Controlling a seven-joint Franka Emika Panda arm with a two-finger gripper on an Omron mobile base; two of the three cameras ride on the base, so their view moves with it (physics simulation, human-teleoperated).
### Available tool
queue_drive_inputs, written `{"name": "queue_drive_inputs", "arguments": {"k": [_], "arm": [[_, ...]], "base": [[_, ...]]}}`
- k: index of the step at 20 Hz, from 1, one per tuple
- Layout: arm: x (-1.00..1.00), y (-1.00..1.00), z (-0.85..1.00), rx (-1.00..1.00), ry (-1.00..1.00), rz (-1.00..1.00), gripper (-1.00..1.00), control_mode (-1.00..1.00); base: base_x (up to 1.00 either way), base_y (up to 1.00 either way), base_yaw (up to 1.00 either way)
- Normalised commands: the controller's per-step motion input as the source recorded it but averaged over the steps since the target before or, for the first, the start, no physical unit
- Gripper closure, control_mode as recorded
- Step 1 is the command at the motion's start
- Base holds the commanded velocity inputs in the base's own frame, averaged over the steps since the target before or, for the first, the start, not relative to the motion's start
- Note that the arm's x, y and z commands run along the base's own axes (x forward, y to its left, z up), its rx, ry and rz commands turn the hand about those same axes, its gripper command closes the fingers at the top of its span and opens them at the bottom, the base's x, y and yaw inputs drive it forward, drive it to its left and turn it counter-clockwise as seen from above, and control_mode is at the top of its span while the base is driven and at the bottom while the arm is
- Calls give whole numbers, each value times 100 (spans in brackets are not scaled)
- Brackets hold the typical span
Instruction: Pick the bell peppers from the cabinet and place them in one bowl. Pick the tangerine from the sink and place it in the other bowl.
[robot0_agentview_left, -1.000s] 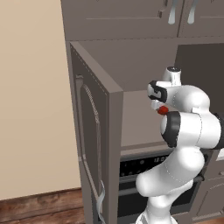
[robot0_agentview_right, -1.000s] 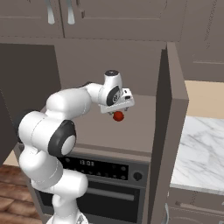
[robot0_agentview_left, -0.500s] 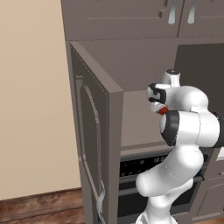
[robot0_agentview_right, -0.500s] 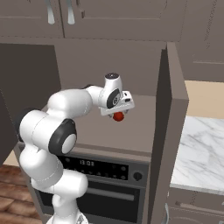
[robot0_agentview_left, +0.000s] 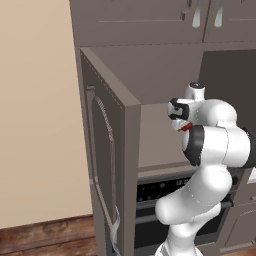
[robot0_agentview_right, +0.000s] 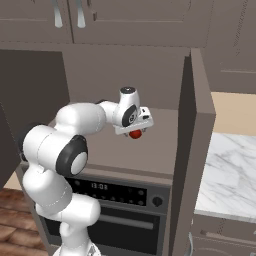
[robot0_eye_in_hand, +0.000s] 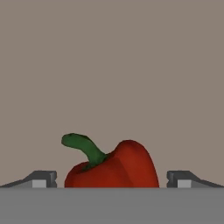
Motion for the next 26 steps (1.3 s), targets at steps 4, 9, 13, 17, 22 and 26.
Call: {"name": "queue_drive_inputs", "arguments": {"k": [4, 9, 13, 17, 22, 26], "arm": [[0, 0, 0, 0, 0, 0, -100, -100], [0, 0, 0, 0, 0, 0, 100, -100], [0, 0, 0, 0, 0, 0, 100, -100], [0, 0, 0, 0, 0, 0, 100, -100], [-3, 0, 1, 0, -1, 4, 100, -100], [-36, 0, 30, 0, -1, 0, 100, -100]], "base": [[0, 0, 0], [0, 0, 0], [0, 0, 0], [0, 0, 0], [0, 0, 0], [0, 0, 0]]}}
